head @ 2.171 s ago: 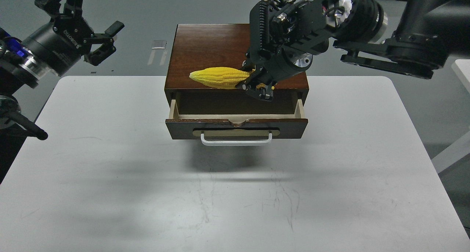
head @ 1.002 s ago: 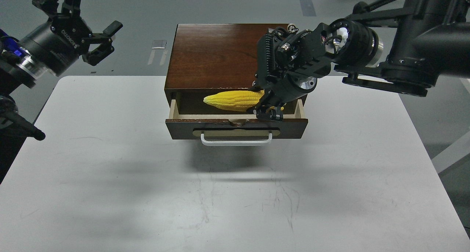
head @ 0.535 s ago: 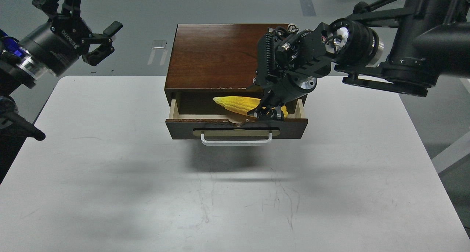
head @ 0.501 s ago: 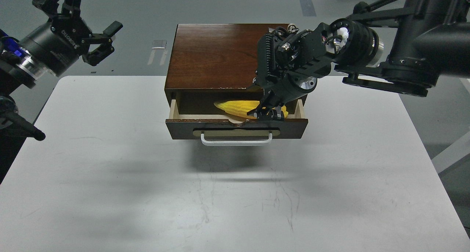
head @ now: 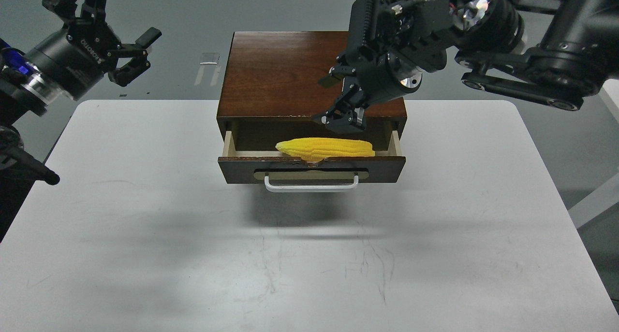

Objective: Put corn in drawer with both arms

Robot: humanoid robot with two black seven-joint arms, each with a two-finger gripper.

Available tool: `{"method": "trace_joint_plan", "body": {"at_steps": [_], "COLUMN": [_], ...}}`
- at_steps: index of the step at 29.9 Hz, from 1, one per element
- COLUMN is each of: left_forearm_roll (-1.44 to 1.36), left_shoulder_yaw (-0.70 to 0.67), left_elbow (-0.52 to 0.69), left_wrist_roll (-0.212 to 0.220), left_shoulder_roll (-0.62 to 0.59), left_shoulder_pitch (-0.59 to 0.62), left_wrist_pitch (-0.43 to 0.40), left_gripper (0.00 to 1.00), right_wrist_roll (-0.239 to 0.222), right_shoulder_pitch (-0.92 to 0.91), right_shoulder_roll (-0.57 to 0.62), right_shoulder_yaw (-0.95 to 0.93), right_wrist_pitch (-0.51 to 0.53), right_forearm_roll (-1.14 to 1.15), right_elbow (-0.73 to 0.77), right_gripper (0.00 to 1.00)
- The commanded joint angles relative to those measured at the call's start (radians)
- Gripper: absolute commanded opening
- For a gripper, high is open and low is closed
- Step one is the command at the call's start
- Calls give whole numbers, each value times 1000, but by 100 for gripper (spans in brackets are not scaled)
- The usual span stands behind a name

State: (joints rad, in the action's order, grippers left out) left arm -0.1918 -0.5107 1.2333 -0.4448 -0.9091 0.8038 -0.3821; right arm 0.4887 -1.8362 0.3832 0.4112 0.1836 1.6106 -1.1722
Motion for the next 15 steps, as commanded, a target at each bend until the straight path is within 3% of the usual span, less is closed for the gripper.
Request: {"method": "trace_joint_plan", "body": {"at_steps": [1, 11, 15], "left_forearm_roll": [-2, -9, -9], "left_shoulder_yaw": [0, -2, 0], "left_elbow": [0, -3, -8], "left_wrist_roll": [0, 0, -2], "left_shoulder_roll": [10, 49, 65], "left_shoulder_pitch": [-1, -3, -8], "left_wrist_pitch": [0, 0, 0], "left_gripper": [98, 98, 98], "right_wrist_roll": [0, 0, 0], "right_shoulder_pitch": [12, 248, 458], "right_shoulder_roll": [84, 253, 302], "right_shoulder_yaw": [-63, -276, -426], "right_wrist_pitch": [2, -15, -51], "right_forearm_roll": [-159, -780, -1004], "right_elbow": [19, 59, 60], "right_gripper": [98, 100, 99]}}
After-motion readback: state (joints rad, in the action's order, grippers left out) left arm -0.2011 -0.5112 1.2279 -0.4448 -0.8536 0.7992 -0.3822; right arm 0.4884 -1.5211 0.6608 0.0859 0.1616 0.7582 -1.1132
